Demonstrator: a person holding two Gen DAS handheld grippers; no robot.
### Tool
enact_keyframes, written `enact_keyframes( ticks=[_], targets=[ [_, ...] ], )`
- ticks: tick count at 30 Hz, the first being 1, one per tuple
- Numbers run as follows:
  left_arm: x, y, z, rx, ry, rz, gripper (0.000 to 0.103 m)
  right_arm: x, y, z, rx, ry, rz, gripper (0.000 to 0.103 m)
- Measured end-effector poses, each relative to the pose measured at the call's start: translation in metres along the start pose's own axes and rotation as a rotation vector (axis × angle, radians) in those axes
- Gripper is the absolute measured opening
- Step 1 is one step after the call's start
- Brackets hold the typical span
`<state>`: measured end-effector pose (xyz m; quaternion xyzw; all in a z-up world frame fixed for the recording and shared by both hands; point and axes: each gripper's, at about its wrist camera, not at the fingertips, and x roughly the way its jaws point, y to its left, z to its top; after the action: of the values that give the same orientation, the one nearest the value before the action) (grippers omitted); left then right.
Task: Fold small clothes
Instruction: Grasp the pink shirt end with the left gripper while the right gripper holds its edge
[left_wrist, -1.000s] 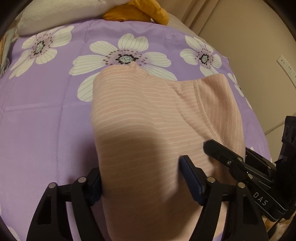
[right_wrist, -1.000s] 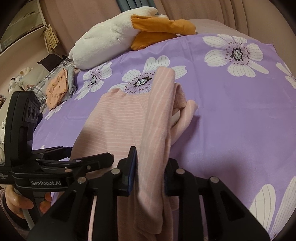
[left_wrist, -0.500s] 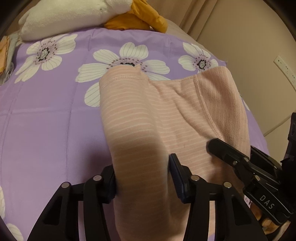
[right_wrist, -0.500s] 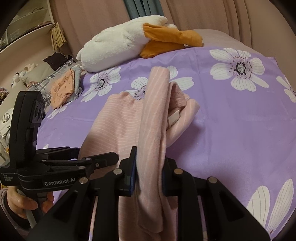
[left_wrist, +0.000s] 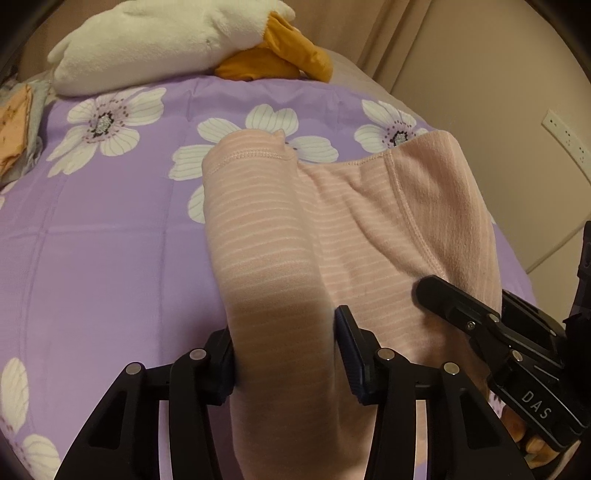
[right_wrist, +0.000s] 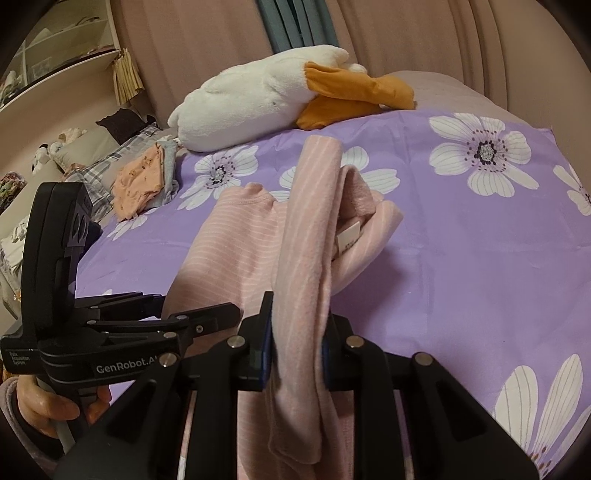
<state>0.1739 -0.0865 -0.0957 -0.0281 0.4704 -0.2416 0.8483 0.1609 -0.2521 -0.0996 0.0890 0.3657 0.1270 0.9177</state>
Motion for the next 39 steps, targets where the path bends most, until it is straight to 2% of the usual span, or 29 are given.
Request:
enact_keyframes(
  ticks=[20, 39],
  targets=[
    [-0.062, 0.029, -0.016, -0.035, -0.087, 0.066, 0.047, -0.017, 0.061, 0.003, -0.066, -0.029, 0.074, 0.02],
    [-0.093, 0.077, -0.021, -0.087, -0.127, 0.126, 0.047, 0.0, 0.118, 0.011, -0.1, -0.005, 0.139, 0.02]
  ],
)
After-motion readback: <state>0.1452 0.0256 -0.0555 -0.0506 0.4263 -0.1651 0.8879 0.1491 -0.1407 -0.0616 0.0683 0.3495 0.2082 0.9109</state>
